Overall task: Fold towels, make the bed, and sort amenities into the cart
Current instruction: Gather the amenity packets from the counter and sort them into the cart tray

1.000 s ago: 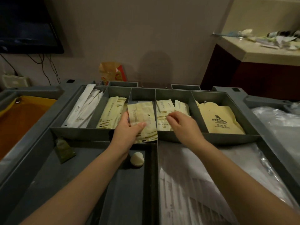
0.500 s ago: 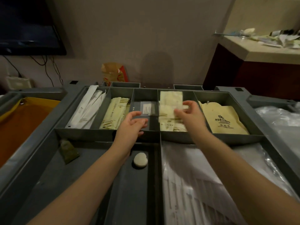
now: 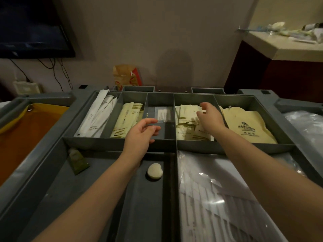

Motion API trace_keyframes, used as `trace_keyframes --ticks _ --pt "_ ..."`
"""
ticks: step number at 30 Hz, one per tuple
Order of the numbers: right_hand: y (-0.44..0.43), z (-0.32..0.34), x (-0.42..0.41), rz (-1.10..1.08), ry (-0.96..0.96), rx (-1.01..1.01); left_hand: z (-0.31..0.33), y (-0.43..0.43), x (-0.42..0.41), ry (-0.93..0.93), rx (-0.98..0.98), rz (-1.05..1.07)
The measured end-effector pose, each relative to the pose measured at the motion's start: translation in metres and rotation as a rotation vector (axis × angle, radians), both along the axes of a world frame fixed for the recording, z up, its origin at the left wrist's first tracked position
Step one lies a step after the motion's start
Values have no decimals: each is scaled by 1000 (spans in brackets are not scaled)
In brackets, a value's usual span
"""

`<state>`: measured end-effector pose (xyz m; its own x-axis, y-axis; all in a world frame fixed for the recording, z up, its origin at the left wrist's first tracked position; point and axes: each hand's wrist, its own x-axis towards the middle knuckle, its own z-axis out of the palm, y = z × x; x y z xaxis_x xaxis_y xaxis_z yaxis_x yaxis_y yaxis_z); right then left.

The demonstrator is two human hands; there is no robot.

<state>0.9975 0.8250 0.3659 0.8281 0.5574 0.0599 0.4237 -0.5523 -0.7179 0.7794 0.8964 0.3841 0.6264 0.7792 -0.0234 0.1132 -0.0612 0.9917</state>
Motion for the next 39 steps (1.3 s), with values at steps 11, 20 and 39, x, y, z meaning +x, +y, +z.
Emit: trace_keyframes --ticks 11,20,39 --pt "-97 62 -58 -22 -250 -6 4 -20 0 -2 143 -123" --pt "-249 79 -154 -215 -191 88 30 -73 -14 -37 206 -297" --pt "-597 24 -218 -759 -36 278 -18 -468 0 26 68 -903"
